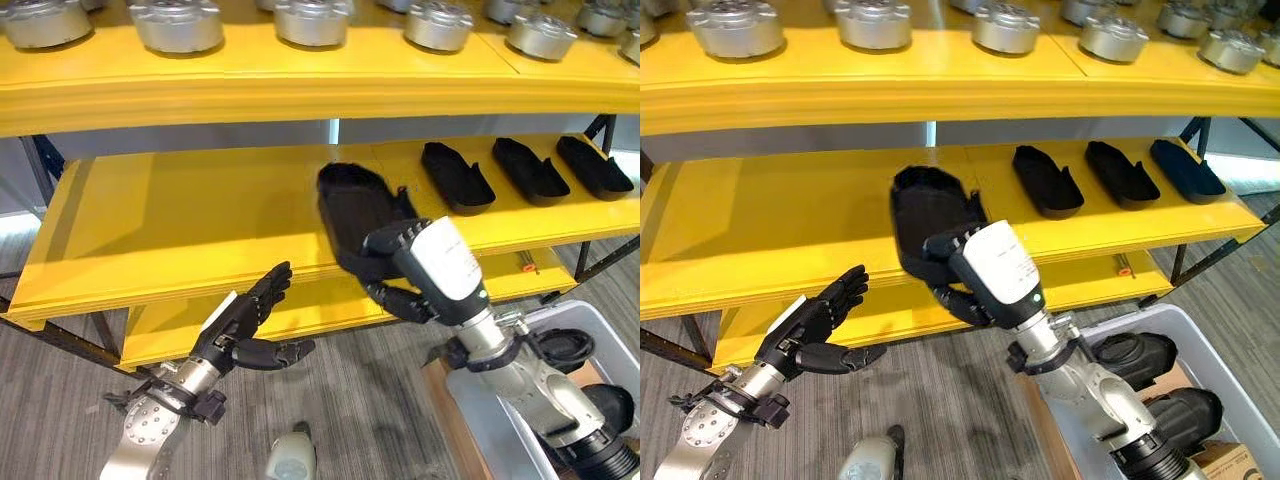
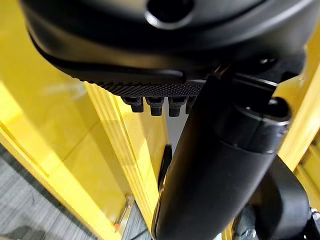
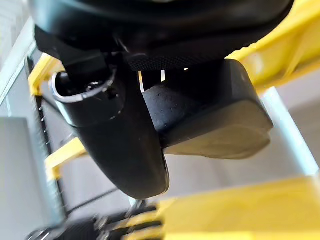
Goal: Move parts from the plastic box to the shelf.
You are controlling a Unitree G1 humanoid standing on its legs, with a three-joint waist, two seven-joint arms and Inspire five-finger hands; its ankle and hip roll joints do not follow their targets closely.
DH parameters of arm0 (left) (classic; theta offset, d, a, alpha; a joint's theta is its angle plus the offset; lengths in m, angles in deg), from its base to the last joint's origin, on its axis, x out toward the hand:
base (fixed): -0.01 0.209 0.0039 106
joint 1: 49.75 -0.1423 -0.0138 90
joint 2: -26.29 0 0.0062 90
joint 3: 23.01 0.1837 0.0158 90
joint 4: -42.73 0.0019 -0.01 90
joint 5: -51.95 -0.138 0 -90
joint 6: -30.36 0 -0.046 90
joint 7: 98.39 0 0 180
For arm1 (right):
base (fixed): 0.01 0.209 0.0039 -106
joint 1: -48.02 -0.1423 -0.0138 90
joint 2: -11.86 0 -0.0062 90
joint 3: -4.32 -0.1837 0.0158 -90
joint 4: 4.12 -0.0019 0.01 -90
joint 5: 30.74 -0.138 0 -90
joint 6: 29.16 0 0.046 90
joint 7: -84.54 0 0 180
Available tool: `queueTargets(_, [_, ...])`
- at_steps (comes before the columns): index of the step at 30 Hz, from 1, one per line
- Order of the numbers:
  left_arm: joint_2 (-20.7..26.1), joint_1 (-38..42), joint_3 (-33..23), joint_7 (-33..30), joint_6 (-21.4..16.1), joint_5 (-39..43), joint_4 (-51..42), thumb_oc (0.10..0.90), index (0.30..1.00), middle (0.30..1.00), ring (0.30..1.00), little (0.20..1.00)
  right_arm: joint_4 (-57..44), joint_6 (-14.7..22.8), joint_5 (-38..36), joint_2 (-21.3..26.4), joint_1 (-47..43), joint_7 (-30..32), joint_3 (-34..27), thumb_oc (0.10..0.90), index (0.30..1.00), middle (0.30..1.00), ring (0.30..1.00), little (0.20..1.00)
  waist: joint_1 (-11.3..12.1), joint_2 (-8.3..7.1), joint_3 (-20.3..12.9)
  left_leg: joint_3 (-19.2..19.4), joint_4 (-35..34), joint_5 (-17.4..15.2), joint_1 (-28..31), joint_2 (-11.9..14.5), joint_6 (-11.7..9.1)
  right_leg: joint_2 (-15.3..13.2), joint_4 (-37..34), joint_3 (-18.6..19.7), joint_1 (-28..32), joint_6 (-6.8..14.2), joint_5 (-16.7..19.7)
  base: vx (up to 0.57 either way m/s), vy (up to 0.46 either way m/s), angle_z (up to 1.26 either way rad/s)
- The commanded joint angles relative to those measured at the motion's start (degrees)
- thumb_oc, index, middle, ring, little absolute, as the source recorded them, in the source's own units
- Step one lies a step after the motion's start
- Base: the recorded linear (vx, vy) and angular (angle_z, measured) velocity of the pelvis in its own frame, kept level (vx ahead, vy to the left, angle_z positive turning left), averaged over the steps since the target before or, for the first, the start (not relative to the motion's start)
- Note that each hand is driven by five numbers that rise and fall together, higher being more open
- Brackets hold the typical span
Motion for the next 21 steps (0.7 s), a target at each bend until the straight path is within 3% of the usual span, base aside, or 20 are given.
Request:
queueTargets(1, [-0.35, 1.56, -2.44, -0.48, -4.47, -0.08, -6.95, 0.9, 1.0, 1.0, 1.0, 1.0, -4.07, 2.94, -2.08, -0.56, -6.12, 3.18, -4.38, 0.4, 0.3, 0.3, 0.3, 0.3, -1.3, 0.02, -3.95, 2.07, -8.95, -4.23, 10.68, -4.29, 0.04, 3.14, -8.06, -1.46, -3.71, 0.23, 8.47, 0.25, -0.081, 0.41])
queueTargets(3, [-0.65, 1.5, -1.97, -0.31, -3.82, -0.13, -7.19, 0.9, 1.0, 1.0, 1.0, 1.0, -2.91, 3.33, 0.12, -1.22, -5.77, 3.0, -3.87, 0.4, 0.3, 0.3, 0.3, 0.3, -2.61, 0.33, -3.56, -0.79, -9.27, -5.66, 11.77, -4.51, 0.09, 2.2, -12.3, 3.43, -6.83, 1.18, 11.88, 0.31, -0.162, 0.25])
queueTargets(6, [-0.64, 0.32, -2.06, 2.24, -5.06, 0.6, -7.08, 0.9, 1.0, 1.0, 1.0, 1.0, -2.19, 2.69, 2.01, -1.44, -4.58, 3.78, -4.02, 0.4, 0.3, 0.3, 0.3, 0.3, -3.11, 0.53, -4.12, -2.98, -9.0, -5.89, 11.43, -4.37, -0.2, 3.35, -14.69, 5.74, -5.71, 0.74, 9.58, 0.22, -0.175, 0.58])
queueTargets(8, [-0.75, -2.33, -2.68, 4.97, -5.57, 3.73, -7.66, 0.9, 1.0, 1.0, 1.0, 1.0, -1.46, 2.14, 1.56, 0.1, -4.92, 3.33, -3.96, 0.4, 0.3, 0.3, 0.3, 0.3, -1.95, 0.79, -5.76, -1.48, -7.55, -6.01, 11.08, -3.86, -1.61, 3.4, -17.97, 3.16, -1.11, -0.28, 7.31, 0.35, -0.278, 0.94])
queueTargets(12, [-0.63, -2.96, -1.95, 5.13, -6.8, 4.29, -7.41, 0.9, 1.0, 1.0, 1.0, 1.0, -0.16, 1.18, 2.08, 1.51, -6.98, 3.58, -2.03, 0.4, 0.3, 0.3, 0.3, 0.3, -1.71, 0.93, -6.06, 1.58, -1.03, -8.46, 9.29, -4.23, -1.82, 3.55, -16.45, 0.93, -0.19, -1.99, 5.06, 0.19, -0.158, 0.4])
queueTargets(13, [-0.5, -2.26, -1.43, 5.56, -6.78, 5.36, -7.21, 0.9, 1.0, 1.0, 1.0, 1.0, -0.11, -0.67, 2.19, 2.04, -8.01, 3.39, -1.75, 0.4, 0.3, 0.3, 0.3, 0.3, -2.12, 0.92, -5.94, 4.67, 1.67, -9.68, 8.55, -3.65, -1.74, 2.99, -15.12, -0.41, -0.77, -2.46, 4.41, 0.02, -0.037, 0.24])
queueTargets(14, [-0.59, -1.27, -0.57, 6.53, -6.58, 5.93, -7.09, 0.9, 1.0, 1.0, 1.0, 1.0, 0.42, -2.76, 2.09, 2.32, -8.98, 3.34, -1.94, 0.4, 0.3, 0.3, 0.3, 0.3, -2.75, 0.8, -5.88, 9.02, 4.7, -10.05, 7.71, -1.23, -2.26, 2.12, -13.65, -2.21, -1.22, -3.2, 3.5, 0.05, 0.003, 0.3])
queueTargets(16, [-0.79, 0.29, 0.77, 7.78, -6.52, 5.99, -6.57, 0.9, 1.0, 1.0, 1.0, 1.0, 1.78, -4.71, 1.46, 2.88, -10.42, 2.96, -2.51, 0.4, 0.3, 0.3, 0.3, 0.3, -3.33, 1.25, -6.07, 10.75, 7.01, -10.62, 7.13, 2.01, -3.31, 1.95, -10.75, -3.39, -1.61, -3.77, 0.89, 0.07, 0.159, 0.82])
queueTargets(18, [-1.39, 2.03, 2.96, 7.26, -7.38, 6.15, -6.07, 0.9, 1.0, 1.0, 1.0, 1.0, 5.57, -6.42, 0.49, 3.92, -13.09, 3.13, -2.96, 0.4, 0.3, 0.3, 0.3, 0.3, -3.68, 2.49, -5.74, 9.59, 1.1, -1.67, 5.69, 8.51, -6.87, 2.16, -6.89, -4.08, -2.89, -5.23, -1.61, -0.01, 0.369, 0.84])
queueTargets(20, [-1.66, 3.16, 3.61, 7.07, -7.25, 6.33, -6.36, 0.9, 1.0, 1.0, 1.0, 1.0, 6.71, -7.23, 0.98, 4.68, -13.69, 3.45, -3.57, 0.4, 0.3, 0.3, 0.3, 0.3, -3.82, 3.22, -5.12, 8.89, -1.1, 3.81, 3.77, 12.32, -8.85, 1.62, -5.19, -3.48, -3.29, -5.42, -2.79, 0.0, 0.358, 0.14])
queueTargets(21, [-1.15, 3.88, 3.83, 7.03, -6.72, 7.23, -6.46, 0.9, 1.0, 1.0, 1.0, 1.0, 8.18, -7.55, 0.34, 5.38, -14.29, 3.78, -3.87, 0.4, 0.3, 0.3, 0.3, 0.3, -4.11, 3.49, -4.76, 9.22, -2.33, 1.91, 4.34, 12.17, -8.88, 0.71, -2.86, -3.58, -4.02, -5.27, -4.04, 0.07, 0.354, -0.03])
